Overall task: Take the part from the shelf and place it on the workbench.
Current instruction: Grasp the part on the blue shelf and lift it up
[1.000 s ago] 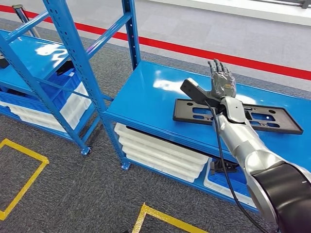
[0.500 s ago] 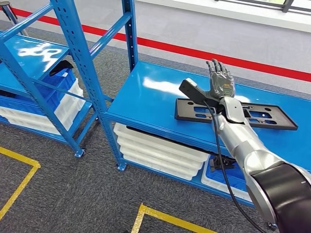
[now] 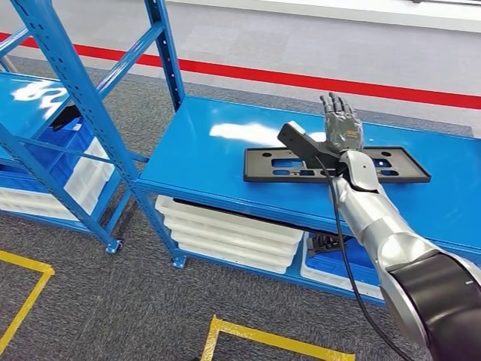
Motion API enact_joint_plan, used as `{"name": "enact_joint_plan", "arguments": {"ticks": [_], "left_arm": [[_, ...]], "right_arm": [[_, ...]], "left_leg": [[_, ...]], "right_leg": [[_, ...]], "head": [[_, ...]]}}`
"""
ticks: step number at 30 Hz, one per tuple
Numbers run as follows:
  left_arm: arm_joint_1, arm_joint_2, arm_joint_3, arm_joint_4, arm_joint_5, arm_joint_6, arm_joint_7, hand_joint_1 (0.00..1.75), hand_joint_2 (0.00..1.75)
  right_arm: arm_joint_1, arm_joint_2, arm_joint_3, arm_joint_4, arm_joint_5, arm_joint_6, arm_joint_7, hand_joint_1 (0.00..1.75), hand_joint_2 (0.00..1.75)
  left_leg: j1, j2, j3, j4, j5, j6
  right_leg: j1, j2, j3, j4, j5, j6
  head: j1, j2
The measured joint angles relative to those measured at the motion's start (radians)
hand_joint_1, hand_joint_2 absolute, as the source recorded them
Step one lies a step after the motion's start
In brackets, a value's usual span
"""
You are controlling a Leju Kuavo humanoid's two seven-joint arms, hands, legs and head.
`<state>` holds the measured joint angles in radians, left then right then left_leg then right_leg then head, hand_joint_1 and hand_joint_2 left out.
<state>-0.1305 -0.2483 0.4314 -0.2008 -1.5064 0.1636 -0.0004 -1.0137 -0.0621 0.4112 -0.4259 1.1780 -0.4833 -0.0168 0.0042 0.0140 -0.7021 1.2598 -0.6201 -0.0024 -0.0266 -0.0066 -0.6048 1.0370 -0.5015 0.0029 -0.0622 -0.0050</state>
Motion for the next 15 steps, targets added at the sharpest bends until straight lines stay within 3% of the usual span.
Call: {"name": "enact_joint_plan", "arguments": {"ticks": [1,2,3,6,8,10,12,15], "left_arm": [[0.001,0.0,0.0,0.0,0.0,0.0,0.0,0.0,1.75],[0.001,0.0,0.0,0.0,0.0,0.0,0.0,0.0,1.75],[0.002,0.0,0.0,0.0,0.0,0.0,0.0,0.0,1.75],[0.002,0.0,0.0,0.0,0.0,0.0,0.0,0.0,1.75],[0.002,0.0,0.0,0.0,0.0,0.001,0.0,0.0,1.75],[0.001,0.0,0.0,0.0,0.0,0.001,0.0,0.0,1.75],[0.0,0.0,0.0,0.0,0.0,0.002,0.0,0.0,1.75],[0.002,0.0,0.0,0.0,0.0,0.002,0.0,0.0,1.75]], "right_arm": [[0.001,0.0,0.0,0.0,0.0,0.0,0.0,0.0,0.0],[0.002,0.0,0.0,0.0,0.0,0.0,0.0,0.0,0.0],[0.002,0.001,0.0,0.0,0.0,0.0,0.0,0.0,0.0],[0.001,0.002,0.0,-0.001,-0.001,0.0,0.0,0.0,0.0],[0.001,0.004,0.0,-0.001,-0.001,0.0,0.0,0.0,0.0],[0.001,0.003,-0.001,-0.001,-0.002,0.001,0.0,0.0,0.0],[0.0,0.001,-0.002,-0.001,-0.003,0.001,0.0,0.0,0.0],[0.002,0.0,-0.004,0.0,-0.004,0.001,0.0,0.0,0.0]], "left_leg": [[0.002,0.0,-0.018,0.04,-0.008,-0.002],[0.003,-0.001,-0.021,0.044,0.002,-0.002],[0.004,-0.002,-0.006,0.01,0.029,0.0],[0.004,-0.026,0.074,-0.165,0.117,0.011],[0.0,-0.038,0.091,-0.205,0.12,0.019],[0.0,-0.033,0.093,-0.214,0.117,0.028],[0.003,-0.026,0.095,-0.223,0.121,0.037],[0.002,-0.015,0.096,-0.226,0.123,0.045]], "right_leg": [[0.0,0.004,0.0,0.0,0.0,0.0],[0.0,0.009,0.0,0.0,0.0,0.0],[0.0,0.014,0.001,0.0,0.0,0.001],[0.0,0.028,0.003,0.001,-0.002,0.007],[0.0,0.035,-0.003,0.001,-0.001,0.017],[-0.003,0.037,-0.007,0.002,-0.002,0.03],[-0.003,0.028,-0.019,0.033,-0.028,0.037],[-0.002,0.018,-0.091,0.2,-0.115,0.038]], "head": [[0.0,0.0],[0.0,0.0],[0.0,0.0],[0.0,0.0],[0.0,0.0],[0.0,0.0],[0.001,0.0],[0.002,0.0]]}}
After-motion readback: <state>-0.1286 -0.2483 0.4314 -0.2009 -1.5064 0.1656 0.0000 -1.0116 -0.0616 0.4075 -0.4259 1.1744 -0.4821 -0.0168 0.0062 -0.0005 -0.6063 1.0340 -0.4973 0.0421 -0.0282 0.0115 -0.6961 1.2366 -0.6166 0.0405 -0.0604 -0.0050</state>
